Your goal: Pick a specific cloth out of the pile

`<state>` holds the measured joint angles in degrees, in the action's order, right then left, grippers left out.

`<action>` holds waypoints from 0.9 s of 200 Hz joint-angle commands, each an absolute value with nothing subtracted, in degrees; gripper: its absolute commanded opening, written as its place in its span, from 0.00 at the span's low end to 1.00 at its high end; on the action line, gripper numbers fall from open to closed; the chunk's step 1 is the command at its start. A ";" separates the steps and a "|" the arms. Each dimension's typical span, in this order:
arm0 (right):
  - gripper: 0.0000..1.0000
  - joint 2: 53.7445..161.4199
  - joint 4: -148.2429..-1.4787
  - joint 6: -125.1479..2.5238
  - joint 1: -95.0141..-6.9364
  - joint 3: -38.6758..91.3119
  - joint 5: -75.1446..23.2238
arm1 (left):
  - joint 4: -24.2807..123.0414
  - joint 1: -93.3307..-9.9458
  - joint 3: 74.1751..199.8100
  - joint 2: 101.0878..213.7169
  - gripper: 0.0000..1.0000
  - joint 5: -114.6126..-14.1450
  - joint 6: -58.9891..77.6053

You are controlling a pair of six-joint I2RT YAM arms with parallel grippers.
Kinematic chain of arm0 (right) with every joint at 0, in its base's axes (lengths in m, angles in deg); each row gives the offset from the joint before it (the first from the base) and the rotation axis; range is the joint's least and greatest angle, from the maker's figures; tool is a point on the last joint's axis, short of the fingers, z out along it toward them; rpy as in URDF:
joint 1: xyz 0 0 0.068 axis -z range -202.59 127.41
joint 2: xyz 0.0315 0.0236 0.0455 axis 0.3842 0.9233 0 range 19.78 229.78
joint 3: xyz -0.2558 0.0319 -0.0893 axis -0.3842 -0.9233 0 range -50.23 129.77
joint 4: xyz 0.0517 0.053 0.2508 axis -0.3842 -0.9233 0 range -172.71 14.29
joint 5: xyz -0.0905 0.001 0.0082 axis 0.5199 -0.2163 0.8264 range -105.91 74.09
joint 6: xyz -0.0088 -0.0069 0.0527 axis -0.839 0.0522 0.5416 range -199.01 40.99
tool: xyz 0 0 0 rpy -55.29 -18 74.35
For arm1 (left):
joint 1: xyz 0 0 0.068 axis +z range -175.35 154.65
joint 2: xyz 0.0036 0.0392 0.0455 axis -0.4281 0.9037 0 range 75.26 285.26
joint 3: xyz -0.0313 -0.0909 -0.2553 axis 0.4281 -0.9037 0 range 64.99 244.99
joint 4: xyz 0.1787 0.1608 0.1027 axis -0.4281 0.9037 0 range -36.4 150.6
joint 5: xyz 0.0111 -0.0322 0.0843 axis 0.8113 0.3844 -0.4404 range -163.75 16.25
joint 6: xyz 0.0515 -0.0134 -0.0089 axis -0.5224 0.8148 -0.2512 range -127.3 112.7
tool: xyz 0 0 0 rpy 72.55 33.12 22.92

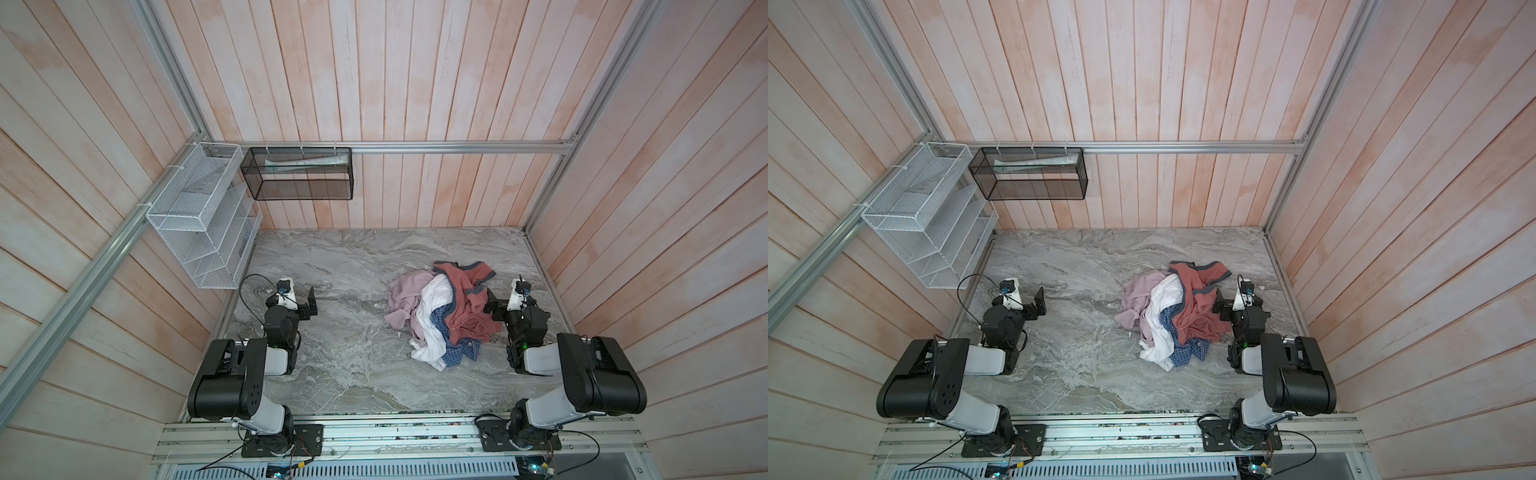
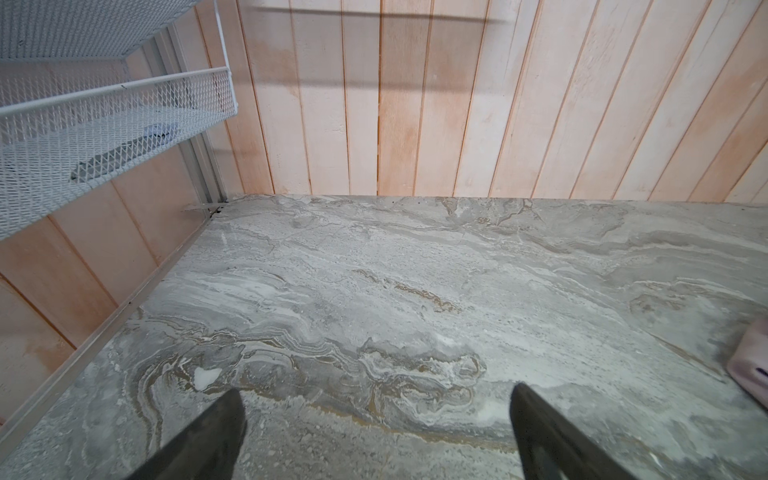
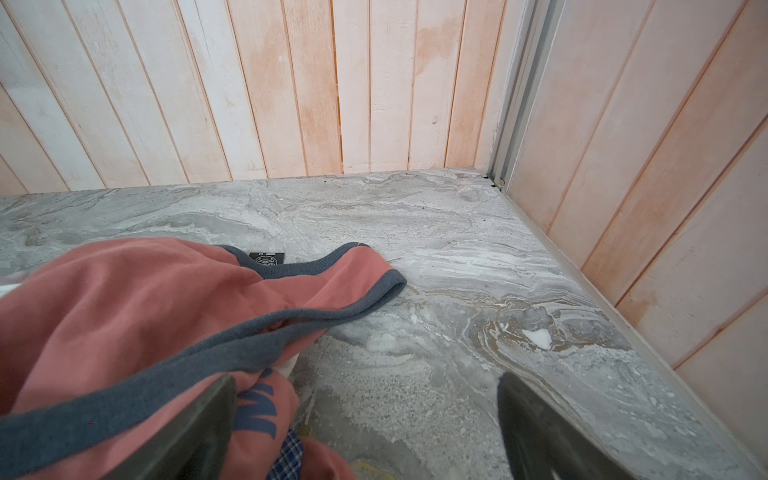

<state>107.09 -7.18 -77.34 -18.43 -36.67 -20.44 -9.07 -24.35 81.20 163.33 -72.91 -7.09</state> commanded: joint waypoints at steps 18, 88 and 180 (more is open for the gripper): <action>0.98 106.72 -7.68 -77.47 -18.55 -35.73 -20.21 | -8.63 -23.79 82.22 163.59 1.00 -71.37 -6.68; 0.93 86.67 -41.95 -71.97 -16.22 -25.35 -19.38 | 5.11 -22.71 88.94 161.14 1.00 -72.25 -4.76; 0.90 62.88 -78.97 -68.23 -39.60 -17.88 -14.69 | 23.66 -34.30 96.71 139.35 1.00 -77.34 -0.02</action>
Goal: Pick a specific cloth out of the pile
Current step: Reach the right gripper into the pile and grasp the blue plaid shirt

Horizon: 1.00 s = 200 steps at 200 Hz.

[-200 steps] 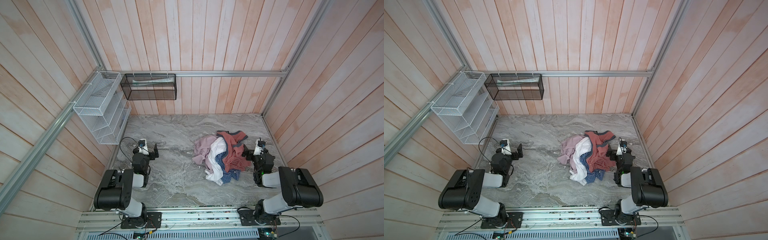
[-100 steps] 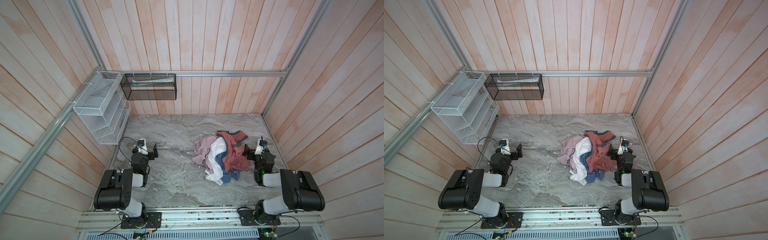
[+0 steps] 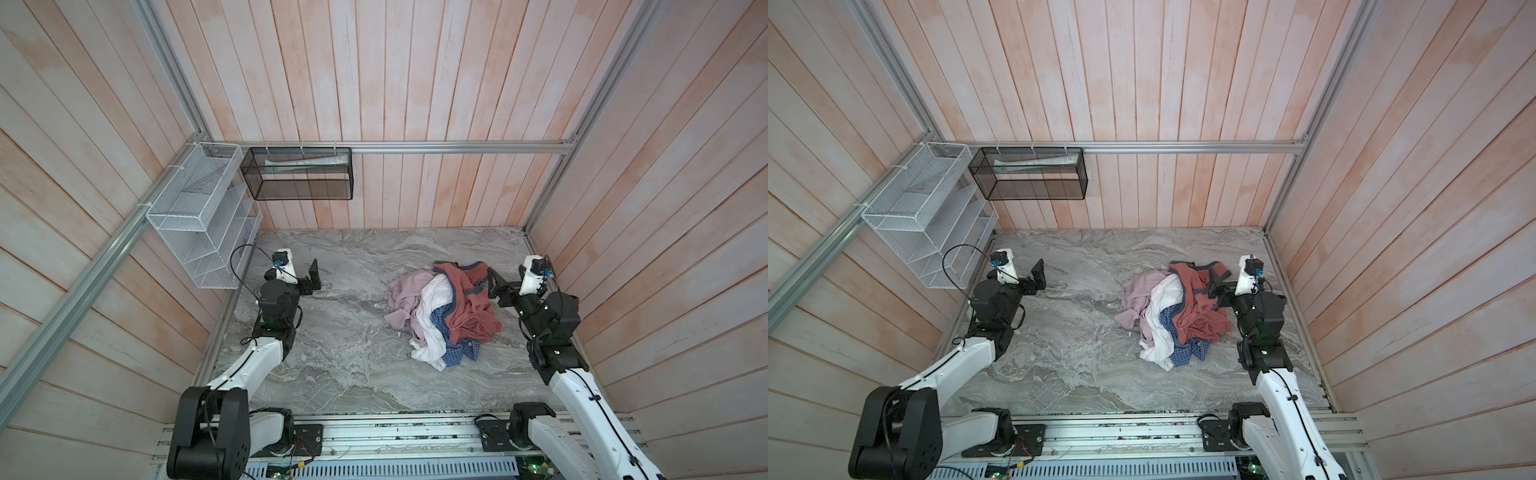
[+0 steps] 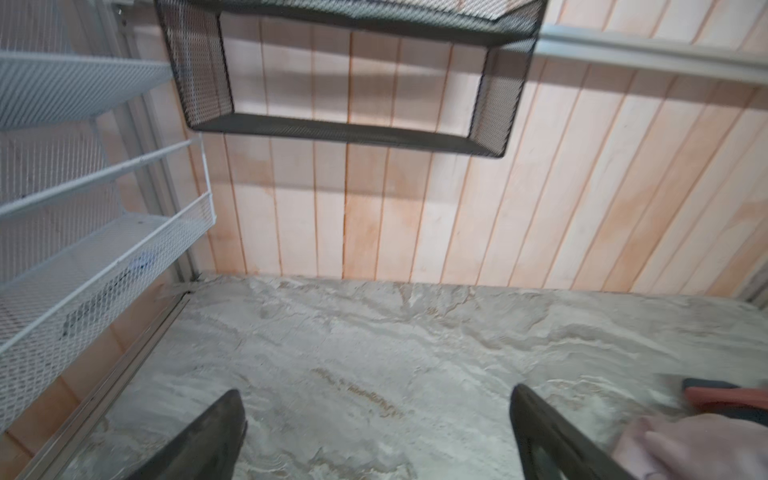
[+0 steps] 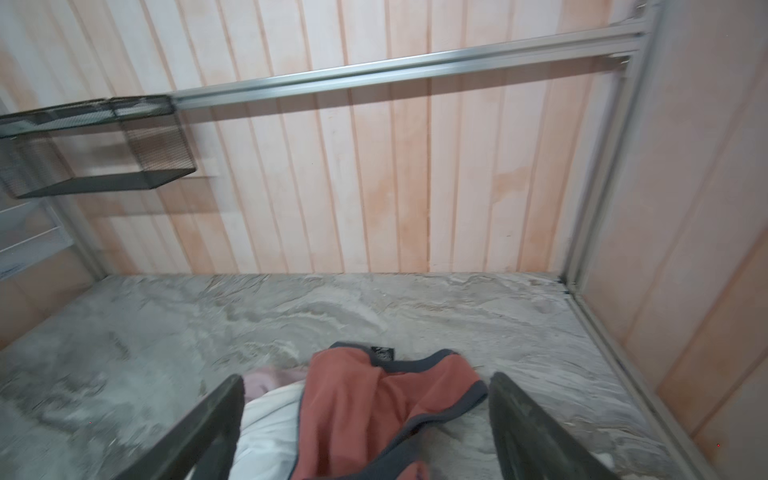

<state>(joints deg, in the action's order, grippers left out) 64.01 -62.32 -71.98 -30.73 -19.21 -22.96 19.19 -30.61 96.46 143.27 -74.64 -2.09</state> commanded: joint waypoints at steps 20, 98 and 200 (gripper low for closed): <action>0.86 65.96 -86.43 -58.24 -47.77 -17.10 -10.46 | 24.05 -38.35 95.69 137.24 1.00 -78.37 0.69; 0.80 79.80 -89.02 -32.50 -67.50 -20.62 -4.62 | 24.95 -44.95 93.71 136.90 1.00 -80.51 -0.87; 0.67 61.62 -95.95 -6.33 -67.49 -31.44 -9.75 | 25.99 -44.95 90.44 133.05 1.00 -80.08 -1.28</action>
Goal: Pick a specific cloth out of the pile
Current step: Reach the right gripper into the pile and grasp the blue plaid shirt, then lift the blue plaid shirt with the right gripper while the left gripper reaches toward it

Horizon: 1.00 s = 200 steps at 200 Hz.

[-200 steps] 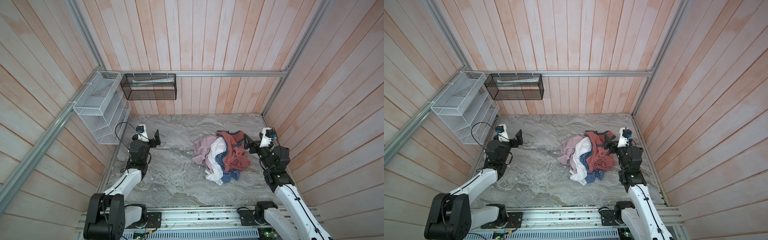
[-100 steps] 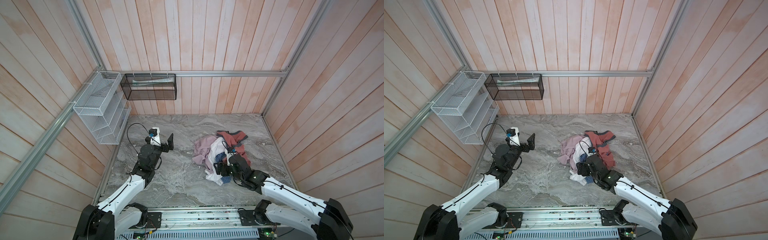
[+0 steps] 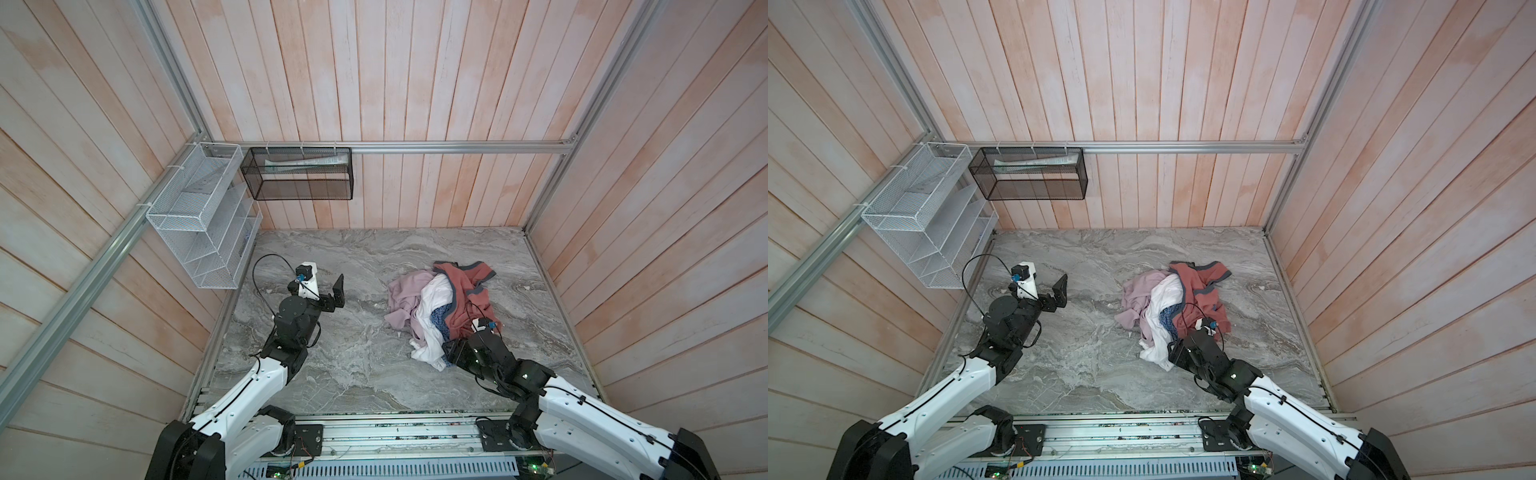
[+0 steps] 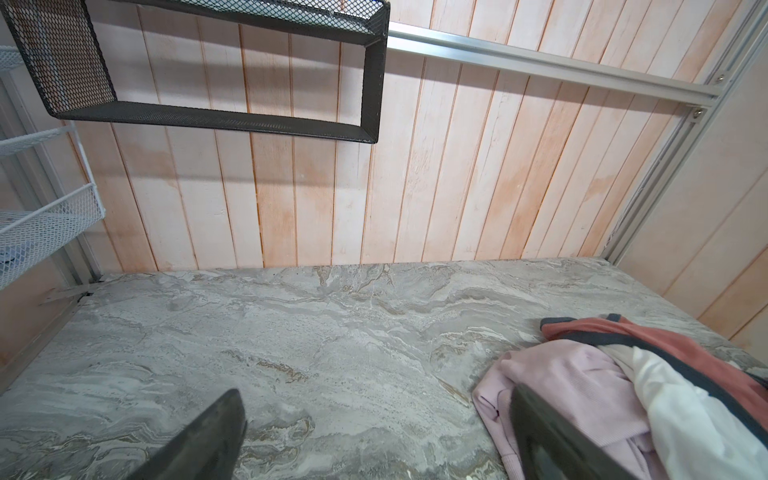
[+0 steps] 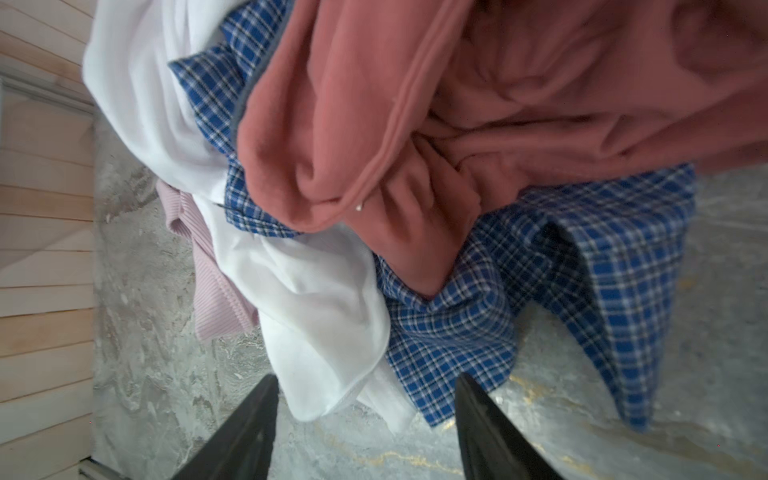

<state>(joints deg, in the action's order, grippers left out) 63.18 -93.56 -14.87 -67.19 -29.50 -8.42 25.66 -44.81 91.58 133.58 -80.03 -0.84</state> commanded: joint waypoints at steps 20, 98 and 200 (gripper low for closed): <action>0.66 62.71 -94.19 -5.70 -67.02 -32.63 -9.41 | 25.66 -44.95 90.22 133.01 1.00 -79.82 -1.15; 0.61 74.78 -80.10 -15.70 -50.80 -34.95 -20.05 | 26.15 -45.04 89.92 132.17 1.00 -78.37 -0.72; 0.00 79.45 -76.08 -17.40 -47.82 -32.12 -29.01 | 26.36 -45.21 90.14 132.73 1.00 -78.14 -0.44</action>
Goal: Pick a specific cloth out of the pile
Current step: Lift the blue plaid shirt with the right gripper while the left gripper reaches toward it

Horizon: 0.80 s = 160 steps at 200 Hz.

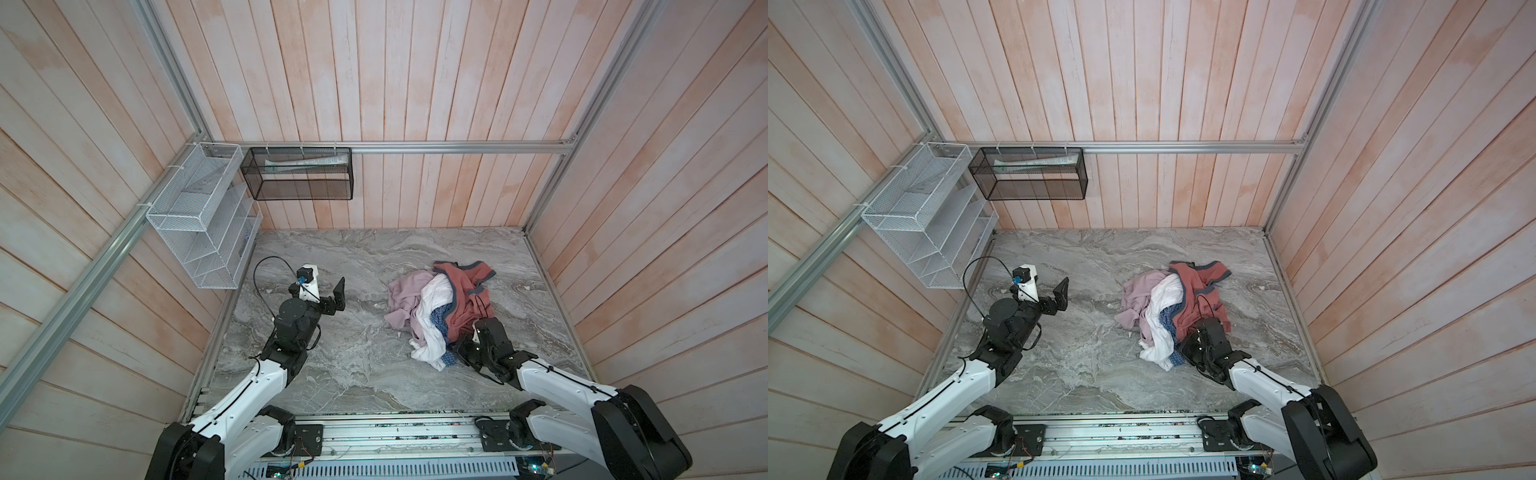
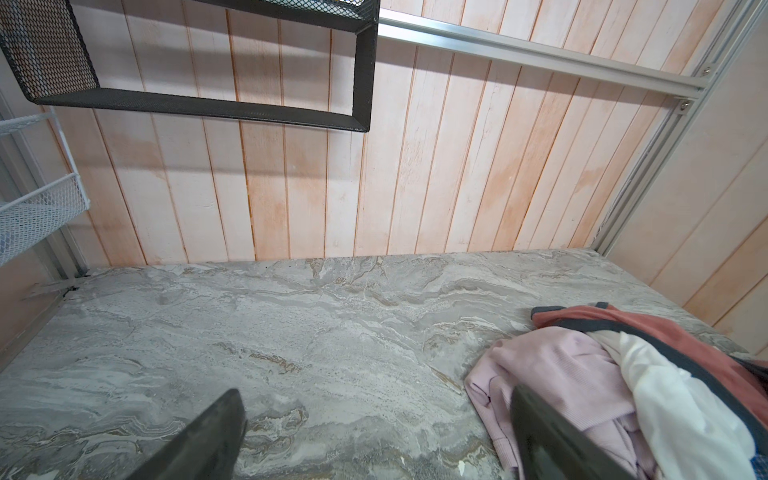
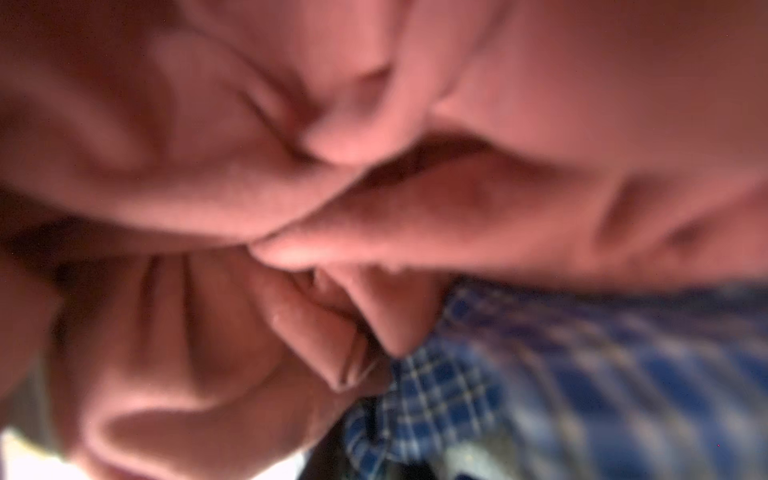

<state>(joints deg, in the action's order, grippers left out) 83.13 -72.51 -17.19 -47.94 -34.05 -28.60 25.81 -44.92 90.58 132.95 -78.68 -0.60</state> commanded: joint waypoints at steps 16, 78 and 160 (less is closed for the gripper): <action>0.00 75.89 -79.36 -17.55 -47.81 -29.40 -27.38 | 26.18 -45.30 90.13 133.24 1.00 -77.92 -0.27; 0.00 73.40 -85.81 -25.55 -47.47 -12.45 -23.71 | 26.95 -45.47 91.07 134.07 1.00 -77.32 0.17; 0.00 73.94 -89.42 -36.22 -51.00 3.18 -17.99 | 29.51 -46.08 94.51 136.68 1.00 -74.85 1.45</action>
<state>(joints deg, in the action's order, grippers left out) 73.95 -89.49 -30.94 -49.01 -1.40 -20.86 28.61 -45.40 92.15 136.08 -76.76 0.73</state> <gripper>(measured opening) 0.052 0.999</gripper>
